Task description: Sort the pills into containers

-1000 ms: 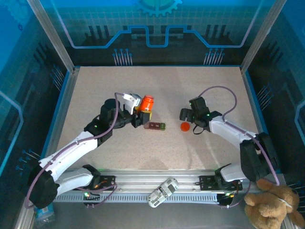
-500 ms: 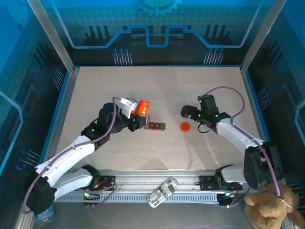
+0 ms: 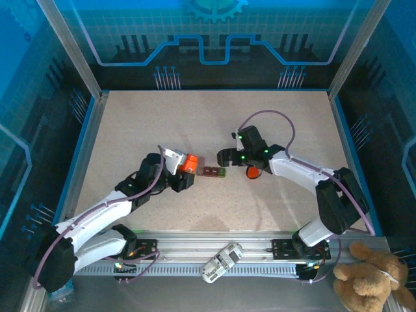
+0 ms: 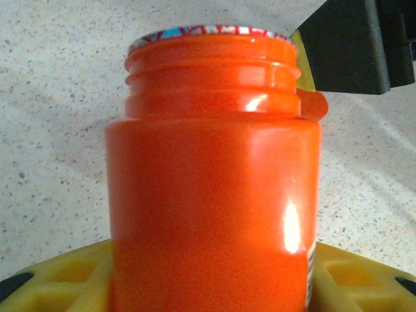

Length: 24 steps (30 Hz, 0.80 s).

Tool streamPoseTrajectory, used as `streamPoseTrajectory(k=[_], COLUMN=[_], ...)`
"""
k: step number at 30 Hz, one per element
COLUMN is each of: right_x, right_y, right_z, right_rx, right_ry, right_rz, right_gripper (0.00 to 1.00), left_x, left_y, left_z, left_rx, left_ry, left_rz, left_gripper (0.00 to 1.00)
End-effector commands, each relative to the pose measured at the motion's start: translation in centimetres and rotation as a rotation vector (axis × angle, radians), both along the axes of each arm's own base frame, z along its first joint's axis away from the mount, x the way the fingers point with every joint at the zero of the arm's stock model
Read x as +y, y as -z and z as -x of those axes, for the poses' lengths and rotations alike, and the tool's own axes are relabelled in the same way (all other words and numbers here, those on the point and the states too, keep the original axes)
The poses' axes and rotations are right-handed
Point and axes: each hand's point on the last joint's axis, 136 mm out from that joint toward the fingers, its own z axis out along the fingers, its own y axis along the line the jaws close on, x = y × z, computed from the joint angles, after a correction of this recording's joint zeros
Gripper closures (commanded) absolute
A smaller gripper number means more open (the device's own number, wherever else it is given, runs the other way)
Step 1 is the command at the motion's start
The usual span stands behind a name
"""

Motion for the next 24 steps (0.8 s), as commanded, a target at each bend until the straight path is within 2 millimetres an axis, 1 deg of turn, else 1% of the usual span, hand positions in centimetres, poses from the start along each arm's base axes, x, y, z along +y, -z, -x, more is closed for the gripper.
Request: streamPoseTrajectory(k=[1, 11, 18, 24], right_x=[0.8, 3.0, 3.1, 2.8], right_y=[0.9, 3.3, 4.6, 5.6], right_z=[0.0, 0.3, 0.6, 0.6], right_rx=[0.006, 0.059, 0.09, 0.111], right_ry=[-0.034, -0.08, -0.079, -0.059], right_rz=[0.078, 0.133, 0.149, 0.167], right_gripper=[0.08, 0.09, 0.09, 0.09], left_x=[0.3, 0.4, 0.3, 0.0], left_y=[0.2, 2.9, 4.3, 5.6], left_z=[-0.7, -0.8, -0.7, -0.6], left_rx=[0.0, 0.083, 0.136, 0.202], left_ry=[-0.048, -0.061, -0.067, -0.052], left_rz=[0.024, -0.017, -0.036, -0.055], left_gripper=[1.0, 1.0, 1.0, 1.0])
